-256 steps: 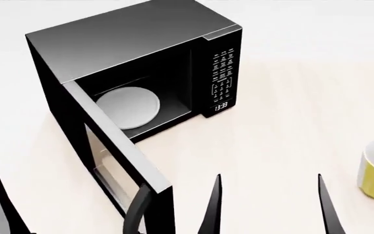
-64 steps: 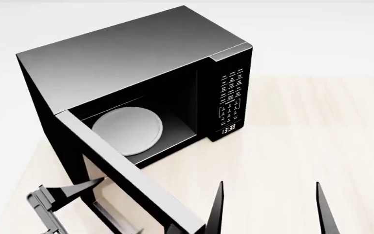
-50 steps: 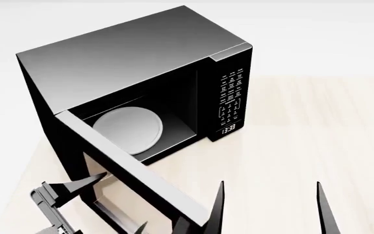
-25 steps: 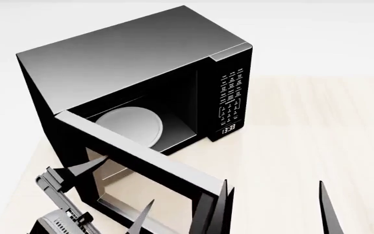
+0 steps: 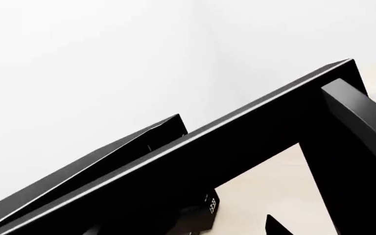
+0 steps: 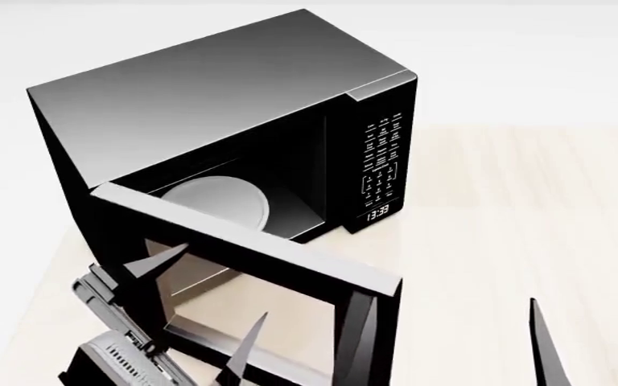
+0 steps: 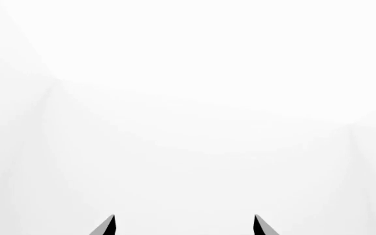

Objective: Close the microwave.

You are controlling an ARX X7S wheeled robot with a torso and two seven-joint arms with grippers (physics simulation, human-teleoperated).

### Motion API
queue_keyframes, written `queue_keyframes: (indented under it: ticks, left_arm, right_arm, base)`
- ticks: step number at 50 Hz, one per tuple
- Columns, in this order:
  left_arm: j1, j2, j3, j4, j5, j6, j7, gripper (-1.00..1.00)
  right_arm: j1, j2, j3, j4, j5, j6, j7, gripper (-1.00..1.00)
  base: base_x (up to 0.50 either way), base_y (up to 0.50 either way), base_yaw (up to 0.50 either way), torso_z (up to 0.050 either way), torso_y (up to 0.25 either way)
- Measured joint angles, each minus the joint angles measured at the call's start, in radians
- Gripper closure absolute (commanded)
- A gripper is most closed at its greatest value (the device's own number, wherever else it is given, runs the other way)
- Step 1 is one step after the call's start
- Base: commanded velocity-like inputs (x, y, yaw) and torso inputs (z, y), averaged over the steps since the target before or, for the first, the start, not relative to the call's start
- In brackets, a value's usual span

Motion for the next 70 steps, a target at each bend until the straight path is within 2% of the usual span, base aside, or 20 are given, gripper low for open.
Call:
queue_keyframes:
  ticks: [42, 70]
  left_arm:
    - [-0.109, 0.078, 0.022, -0.169, 0.042, 0.039, -0.076, -1.00]
    - [-0.198, 0.129, 0.043, -0.352, 0.087, 0.110, -0.160, -1.00]
  right_arm:
    - [0.007, 0.016, -0.009, 0.003, 0.007, 0.002, 0.018, -1.00]
    - [0.011, 0.026, -0.013, -0.001, 0.016, 0.011, 0.027, -1.00]
  base:
    - [0.00, 0.00, 0.00, 0.000, 0.000]
    - [0.00, 0.00, 0.00, 0.000, 0.001]
